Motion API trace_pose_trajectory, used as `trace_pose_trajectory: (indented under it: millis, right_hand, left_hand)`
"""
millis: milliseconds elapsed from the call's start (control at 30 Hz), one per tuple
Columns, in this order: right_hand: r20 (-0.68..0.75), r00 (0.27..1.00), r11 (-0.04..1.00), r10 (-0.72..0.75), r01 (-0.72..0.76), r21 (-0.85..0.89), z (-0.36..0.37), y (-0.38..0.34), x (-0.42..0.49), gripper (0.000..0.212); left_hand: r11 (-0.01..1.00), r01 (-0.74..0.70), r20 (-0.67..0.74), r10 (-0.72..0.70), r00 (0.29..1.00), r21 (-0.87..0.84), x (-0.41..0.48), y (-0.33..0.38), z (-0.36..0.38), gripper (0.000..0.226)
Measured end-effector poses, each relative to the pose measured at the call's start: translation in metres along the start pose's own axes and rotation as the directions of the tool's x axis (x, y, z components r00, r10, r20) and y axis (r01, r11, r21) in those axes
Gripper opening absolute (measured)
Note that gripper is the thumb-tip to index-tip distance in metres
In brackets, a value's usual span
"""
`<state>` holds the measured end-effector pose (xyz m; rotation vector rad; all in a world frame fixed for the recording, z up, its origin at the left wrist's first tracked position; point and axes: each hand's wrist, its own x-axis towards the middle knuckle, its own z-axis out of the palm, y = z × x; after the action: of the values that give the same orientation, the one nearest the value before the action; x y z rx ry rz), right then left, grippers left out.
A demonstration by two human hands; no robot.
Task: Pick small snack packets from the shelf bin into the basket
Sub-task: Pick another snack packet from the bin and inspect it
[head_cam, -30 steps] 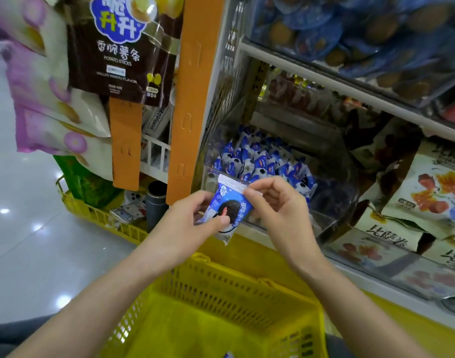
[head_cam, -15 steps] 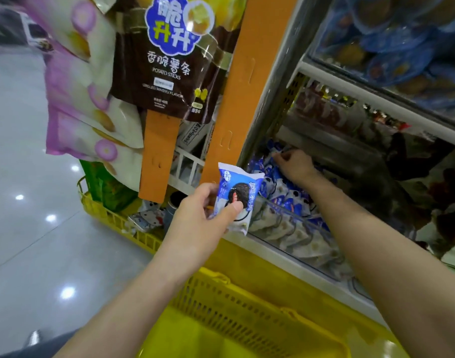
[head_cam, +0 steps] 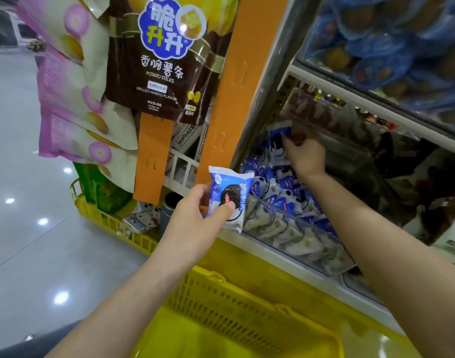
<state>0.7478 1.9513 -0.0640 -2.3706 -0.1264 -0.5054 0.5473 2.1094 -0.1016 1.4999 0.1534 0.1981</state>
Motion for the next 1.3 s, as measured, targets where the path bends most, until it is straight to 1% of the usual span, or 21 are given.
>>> trace_pose_trajectory:
  millis: [67, 133, 200, 267, 333, 400, 433, 467, 533, 567, 600, 667, 733, 800, 867, 933, 967, 1033, 1133, 1233, 1300]
  right_hand:
    - [-0.077, 0.996, 0.994, -0.032, 0.040, 0.100, -0.019, -0.010, -0.016, 0.023]
    - [-0.086, 0.996, 0.969, -0.023, 0.043, 0.241, -0.039, -0.021, -0.035, 0.020]
    - [0.008, 0.999, 0.913, 0.037, -0.037, 0.407, -0.058, -0.031, -0.059, 0.007]
    - [0.185, 0.979, 0.865, 0.083, -0.163, 0.476, -0.070, -0.036, -0.087, 0.006]
    - [0.364, 0.928, 0.839, 0.084, -0.263, 0.476, -0.077, -0.040, -0.119, 0.007]
    - [0.477, 0.876, 0.795, 0.074, -0.340, 0.502, -0.079, -0.043, -0.148, 0.006]
    - [0.511, 0.856, 0.770, 0.074, -0.374, 0.516, -0.078, -0.045, -0.159, 0.008]
    - [0.531, 0.843, 0.754, 0.080, -0.400, 0.522, -0.076, -0.047, -0.168, 0.010]
    - [0.533, 0.842, 0.750, 0.082, -0.404, 0.523, -0.073, -0.050, -0.181, 0.009]
    - [0.527, 0.848, 0.764, 0.064, -0.381, 0.520, -0.072, -0.051, -0.185, 0.006]
    - [0.518, 0.854, 0.786, 0.037, -0.345, 0.513, -0.071, -0.051, -0.187, 0.004]
    - [0.483, 0.876, 0.835, -0.005, -0.262, 0.483, -0.073, -0.050, -0.189, 0.007]
    - [0.418, 0.908, 0.887, -0.013, -0.182, 0.424, -0.076, -0.049, -0.186, 0.011]
    - [0.403, 0.915, 0.914, 0.018, -0.178, 0.364, -0.077, -0.046, -0.181, 0.020]
    - [0.499, 0.866, 0.910, 0.031, -0.231, 0.344, -0.076, -0.043, -0.177, 0.030]
    - [0.597, 0.803, 0.902, -0.003, -0.256, 0.349, -0.076, -0.044, -0.174, 0.025]
    - [0.614, 0.789, 0.898, -0.018, -0.258, 0.357, -0.075, -0.045, -0.172, 0.020]
    - [0.612, 0.790, 0.892, -0.030, -0.256, 0.373, -0.075, -0.046, -0.165, 0.018]
    - [0.552, 0.833, 0.916, 0.019, -0.236, 0.324, -0.070, -0.044, -0.144, 0.029]
    - [0.344, 0.935, 0.901, 0.086, -0.221, 0.373, -0.057, -0.038, -0.107, 0.028]
    - [0.195, 0.966, 0.898, 0.170, -0.234, 0.374, -0.042, -0.030, -0.076, 0.023]
  left_hand:
    - [0.998, 0.050, 0.014, -0.049, 0.999, -0.050, -0.002, -0.001, 0.001, 0.013]
    - [0.994, 0.079, 0.027, -0.077, 0.997, -0.076, -0.004, -0.003, 0.002, 0.013]
    - [0.992, 0.105, 0.032, -0.103, 0.994, -0.076, -0.006, -0.007, 0.003, 0.010]
    - [0.985, 0.139, 0.035, -0.137, 0.990, -0.097, -0.008, -0.010, 0.006, 0.007]
    - [0.959, 0.211, 0.044, -0.207, 0.977, -0.188, -0.012, -0.009, 0.012, 0.007]
    - [0.900, 0.300, 0.110, -0.279, 0.954, -0.315, -0.016, -0.006, 0.018, 0.022]
    - [0.872, 0.325, 0.167, -0.283, 0.945, -0.365, -0.019, -0.005, 0.019, 0.031]
    - [0.858, 0.334, 0.222, -0.265, 0.938, -0.390, -0.022, -0.004, 0.020, 0.040]
    - [0.878, 0.311, 0.295, -0.208, 0.933, -0.363, -0.028, -0.006, 0.021, 0.055]
    - [0.890, 0.285, 0.319, -0.170, 0.932, -0.357, -0.031, -0.006, 0.022, 0.055]
    - [0.899, 0.249, 0.336, -0.124, 0.934, -0.361, -0.035, -0.005, 0.022, 0.049]
    - [0.928, 0.179, 0.342, -0.061, 0.938, -0.326, -0.040, -0.002, 0.020, 0.040]
    - [0.951, 0.153, 0.340, -0.055, 0.939, -0.270, -0.042, 0.002, 0.018, 0.041]
    - [0.963, 0.138, 0.344, -0.052, 0.937, -0.231, -0.042, 0.006, 0.014, 0.043]
    - [0.969, 0.128, 0.354, -0.046, 0.934, -0.212, -0.042, 0.012, 0.010, 0.046]
    - [0.971, 0.108, 0.345, -0.029, 0.938, -0.213, -0.043, 0.015, 0.008, 0.052]
    - [0.972, 0.098, 0.328, -0.023, 0.944, -0.214, -0.042, 0.016, 0.008, 0.055]
    - [0.974, 0.091, 0.293, -0.027, 0.956, -0.207, -0.041, 0.015, 0.008, 0.058]
    - [0.964, 0.119, 0.208, -0.069, 0.976, -0.239, -0.033, 0.016, 0.006, 0.039]
    - [0.936, 0.191, 0.065, -0.180, 0.982, -0.295, -0.020, 0.016, 0.003, 0.011]
    - [0.934, 0.179, 0.020, -0.182, 0.983, -0.310, -0.012, 0.016, 0.002, 0.012]
